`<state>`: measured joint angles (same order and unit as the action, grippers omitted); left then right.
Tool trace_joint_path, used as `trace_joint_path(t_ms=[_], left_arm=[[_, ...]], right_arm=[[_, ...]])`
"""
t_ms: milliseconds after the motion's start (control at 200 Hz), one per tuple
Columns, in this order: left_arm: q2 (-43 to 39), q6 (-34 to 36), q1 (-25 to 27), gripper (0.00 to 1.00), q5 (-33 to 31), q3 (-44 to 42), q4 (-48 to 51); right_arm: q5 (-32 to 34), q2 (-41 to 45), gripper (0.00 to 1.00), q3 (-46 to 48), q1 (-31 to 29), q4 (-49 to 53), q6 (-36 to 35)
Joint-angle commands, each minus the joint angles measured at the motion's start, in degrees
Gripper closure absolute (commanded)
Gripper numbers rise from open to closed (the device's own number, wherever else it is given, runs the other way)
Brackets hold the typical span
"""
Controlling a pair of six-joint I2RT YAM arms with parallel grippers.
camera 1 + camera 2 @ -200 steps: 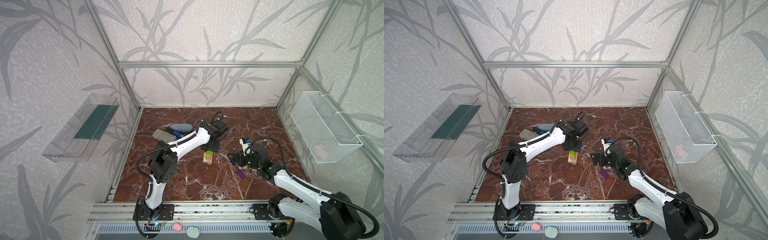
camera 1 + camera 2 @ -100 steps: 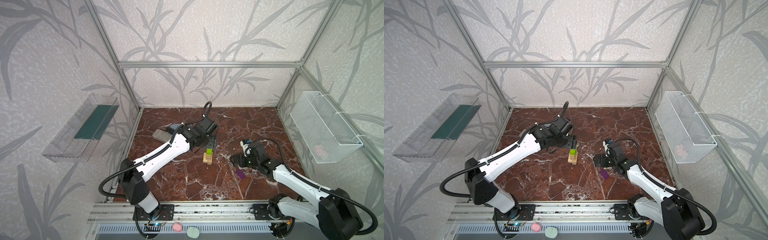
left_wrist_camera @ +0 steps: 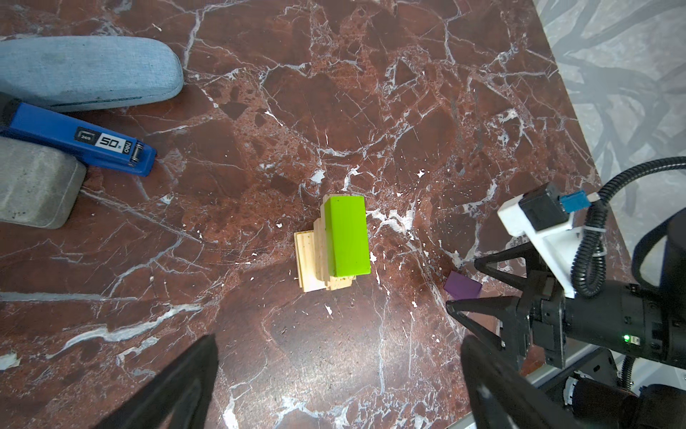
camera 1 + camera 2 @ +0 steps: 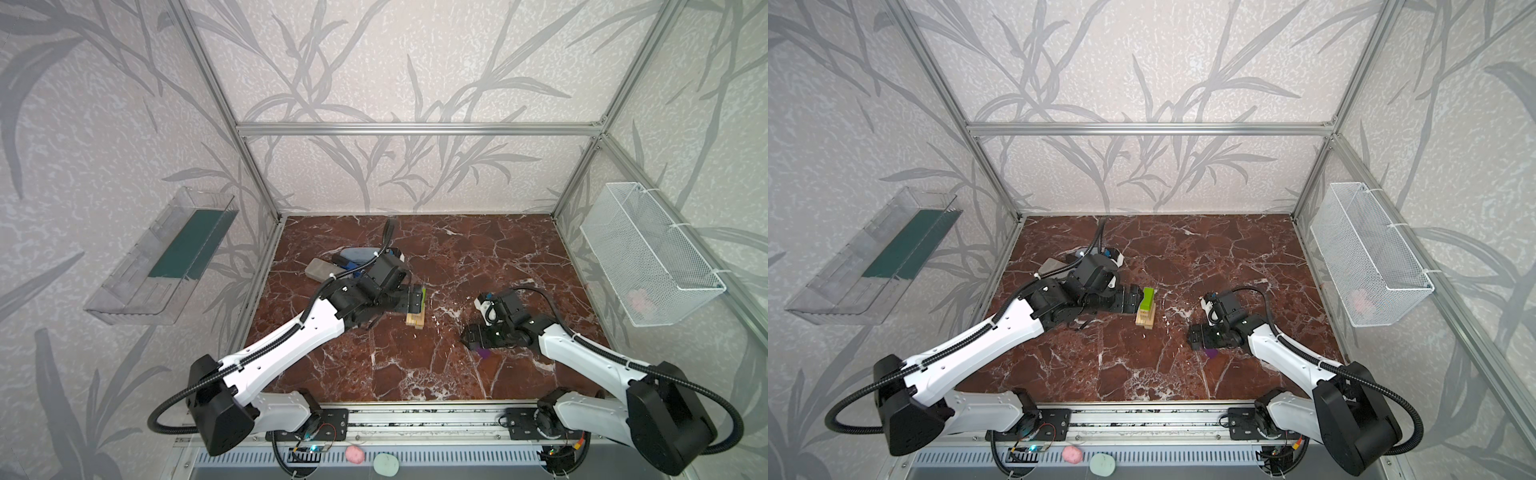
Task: Build the wood block tower
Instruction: 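Open the left gripper and withdraw while the right gripper moves over the purple block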
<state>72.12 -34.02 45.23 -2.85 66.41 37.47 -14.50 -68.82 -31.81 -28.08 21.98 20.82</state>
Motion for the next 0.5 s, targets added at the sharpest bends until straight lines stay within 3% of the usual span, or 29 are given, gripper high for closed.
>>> trace_joint_path(t_ms=[0,180,330,495], left_arm=[[-2.93,-0.74,-0.40,0.01,0.09,-2.43,-2.88],[-4.50,-0.79,-0.76,0.01,-0.79,-3.95,-2.84],[-5.61,-0.87,-1.07,0.00,-1.56,-5.10,-3.12],[-7.19,-0.56,-1.29,0.01,-1.28,-6.27,-3.68]], right_arm=[[-0.29,0.04,0.03,-1.95,-1.31,3.60,-1.19],[1.28,-0.44,0.08,-2.95,-4.37,6.87,1.69],[7.64,-1.12,0.14,-4.09,-10.06,8.69,5.76],[10.93,0.79,0.16,-5.30,-10.51,11.50,7.64]])
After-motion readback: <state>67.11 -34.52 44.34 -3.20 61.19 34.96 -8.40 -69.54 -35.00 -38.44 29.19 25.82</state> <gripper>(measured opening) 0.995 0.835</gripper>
